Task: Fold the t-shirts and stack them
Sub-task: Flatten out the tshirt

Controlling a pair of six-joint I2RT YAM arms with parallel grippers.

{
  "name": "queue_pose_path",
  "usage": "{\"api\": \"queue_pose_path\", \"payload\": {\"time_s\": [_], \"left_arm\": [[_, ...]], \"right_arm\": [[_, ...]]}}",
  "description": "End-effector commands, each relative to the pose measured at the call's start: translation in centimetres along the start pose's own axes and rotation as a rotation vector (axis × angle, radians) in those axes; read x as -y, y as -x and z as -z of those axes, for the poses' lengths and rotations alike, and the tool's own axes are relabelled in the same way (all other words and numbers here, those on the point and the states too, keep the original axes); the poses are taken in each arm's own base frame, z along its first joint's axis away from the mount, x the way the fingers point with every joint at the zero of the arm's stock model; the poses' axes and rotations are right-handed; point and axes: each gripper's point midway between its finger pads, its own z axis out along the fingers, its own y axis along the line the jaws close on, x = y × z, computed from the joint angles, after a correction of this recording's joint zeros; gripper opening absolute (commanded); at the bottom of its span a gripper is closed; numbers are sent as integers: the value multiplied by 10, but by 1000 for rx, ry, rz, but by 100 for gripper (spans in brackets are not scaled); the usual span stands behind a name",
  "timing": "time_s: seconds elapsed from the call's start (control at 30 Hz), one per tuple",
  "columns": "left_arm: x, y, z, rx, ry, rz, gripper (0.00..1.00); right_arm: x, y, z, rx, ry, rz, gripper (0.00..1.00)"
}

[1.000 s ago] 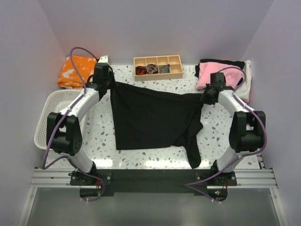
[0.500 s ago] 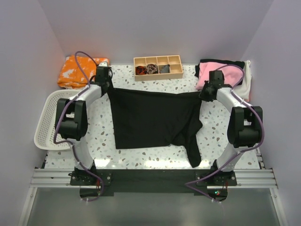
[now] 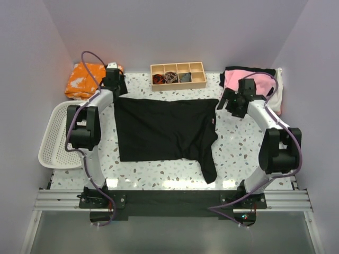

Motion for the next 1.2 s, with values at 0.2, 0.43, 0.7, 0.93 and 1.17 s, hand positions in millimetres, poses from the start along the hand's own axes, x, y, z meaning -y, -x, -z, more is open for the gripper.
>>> {"api": "queue_pose_path", "payload": {"time_s": [0.2, 0.43, 0.7, 0.93, 1.17], "left_arm": [[52, 21, 116, 52, -232, 61, 76], [57, -92, 195, -100, -261, 115, 75], [8, -194, 246, -247, -94, 181, 71], [-22, -238, 276, -304, 72, 213, 66], [-49, -263, 287, -330, 220, 229, 67]], "right_arm": [[-4, -86, 48, -244, 112, 73, 85], [2, -156, 96, -374, 92, 123, 84], [-21, -208, 140, -378, 72, 361, 84], [-8, -239, 152, -343, -155, 519, 84], [-3, -269, 154, -365, -196, 595, 84]]}}
